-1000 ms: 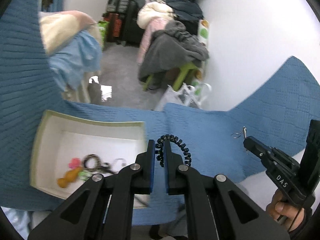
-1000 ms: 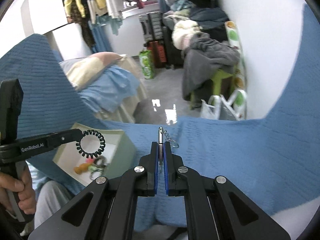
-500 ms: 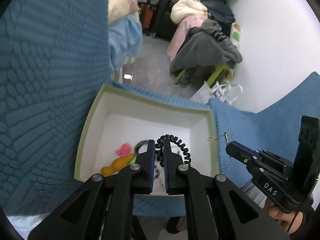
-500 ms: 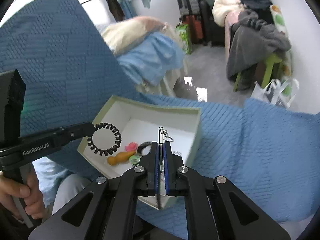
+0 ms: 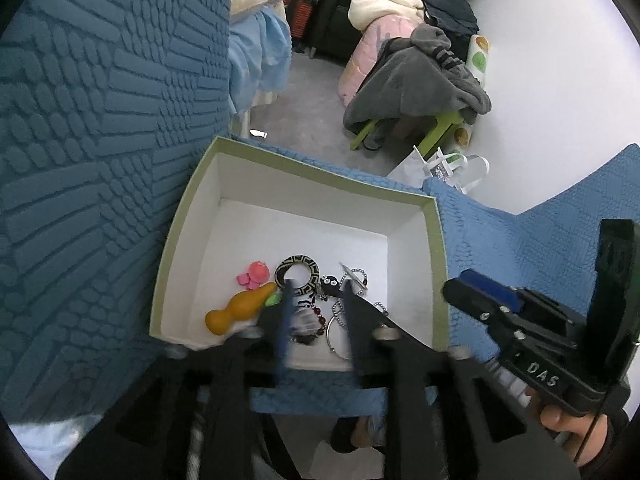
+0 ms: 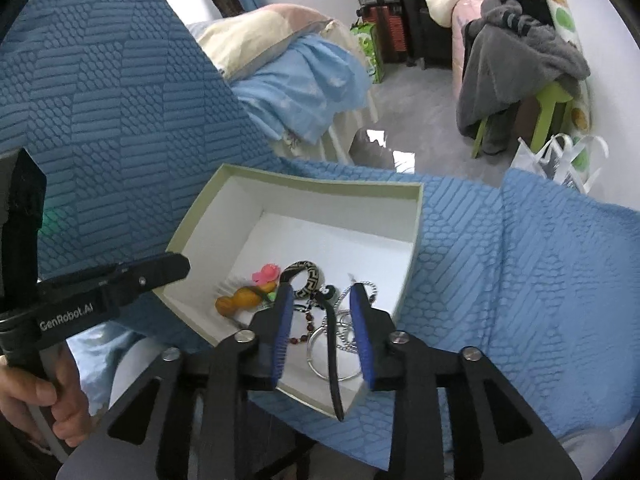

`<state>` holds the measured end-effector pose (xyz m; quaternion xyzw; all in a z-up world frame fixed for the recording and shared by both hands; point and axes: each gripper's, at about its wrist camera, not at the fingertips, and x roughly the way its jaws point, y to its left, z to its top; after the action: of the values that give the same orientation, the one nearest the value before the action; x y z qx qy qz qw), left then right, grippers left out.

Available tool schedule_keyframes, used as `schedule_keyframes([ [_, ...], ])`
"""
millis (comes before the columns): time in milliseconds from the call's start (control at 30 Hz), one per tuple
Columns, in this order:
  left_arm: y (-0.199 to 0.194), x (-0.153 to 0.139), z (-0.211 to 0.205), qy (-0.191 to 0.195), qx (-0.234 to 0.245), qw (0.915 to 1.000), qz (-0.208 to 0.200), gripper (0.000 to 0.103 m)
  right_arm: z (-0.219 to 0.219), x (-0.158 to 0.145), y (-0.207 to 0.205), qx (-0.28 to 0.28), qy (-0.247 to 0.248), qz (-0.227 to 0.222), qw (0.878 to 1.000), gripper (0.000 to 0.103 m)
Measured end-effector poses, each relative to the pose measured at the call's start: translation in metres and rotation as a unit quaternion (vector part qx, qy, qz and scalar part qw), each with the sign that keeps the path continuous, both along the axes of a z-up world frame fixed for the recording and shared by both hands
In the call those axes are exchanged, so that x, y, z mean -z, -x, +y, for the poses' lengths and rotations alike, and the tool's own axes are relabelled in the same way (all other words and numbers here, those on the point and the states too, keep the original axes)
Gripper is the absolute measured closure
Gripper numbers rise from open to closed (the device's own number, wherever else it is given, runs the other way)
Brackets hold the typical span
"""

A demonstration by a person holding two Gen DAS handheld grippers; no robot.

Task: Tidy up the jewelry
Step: 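Open both tools to drop the coil bracelet and keychain into the box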

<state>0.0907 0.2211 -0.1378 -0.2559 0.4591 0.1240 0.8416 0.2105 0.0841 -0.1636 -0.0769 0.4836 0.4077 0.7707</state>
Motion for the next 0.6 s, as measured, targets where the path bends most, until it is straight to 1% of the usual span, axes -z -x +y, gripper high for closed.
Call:
schedule_keyframes([
  [33,0.001,-0.006,-0.003,-0.005,0.001,1.0000,-0.005,0.058,-0.003,-0.007,0.001,0.003,-0.004,-0.004,1.000,0.075],
  [100,0.004,-0.018,-0.008,-0.013,0.004,0.9999,-0.010,0.058,-0.008,-0.024,0.004,0.008,-0.009,-0.023,1.000,0.075],
  [200,0.011,-0.037,-0.013,-0.022,-0.005,0.9995,-0.021,0.058,-0.018,-0.053,0.011,0.013,-0.026,-0.044,0.999,0.075],
  [267,0.019,-0.058,-0.017,-0.035,-0.006,0.9988,-0.035,0.058,-0.026,-0.075,0.017,0.020,-0.037,-0.056,0.998,0.075],
  [333,0.025,-0.071,-0.018,-0.046,-0.008,0.9981,-0.041,0.058,-0.034,-0.096,0.025,0.028,-0.051,-0.072,0.996,0.075],
  [467,0.041,-0.102,-0.021,-0.063,-0.014,0.9957,-0.067,0.058,-0.043,-0.129,0.038,0.044,-0.069,-0.096,0.992,0.075],
  [600,0.055,-0.126,-0.026,-0.075,-0.020,0.9929,-0.090,0.058,-0.052,-0.154,0.049,0.054,-0.086,-0.113,0.988,0.075],
])
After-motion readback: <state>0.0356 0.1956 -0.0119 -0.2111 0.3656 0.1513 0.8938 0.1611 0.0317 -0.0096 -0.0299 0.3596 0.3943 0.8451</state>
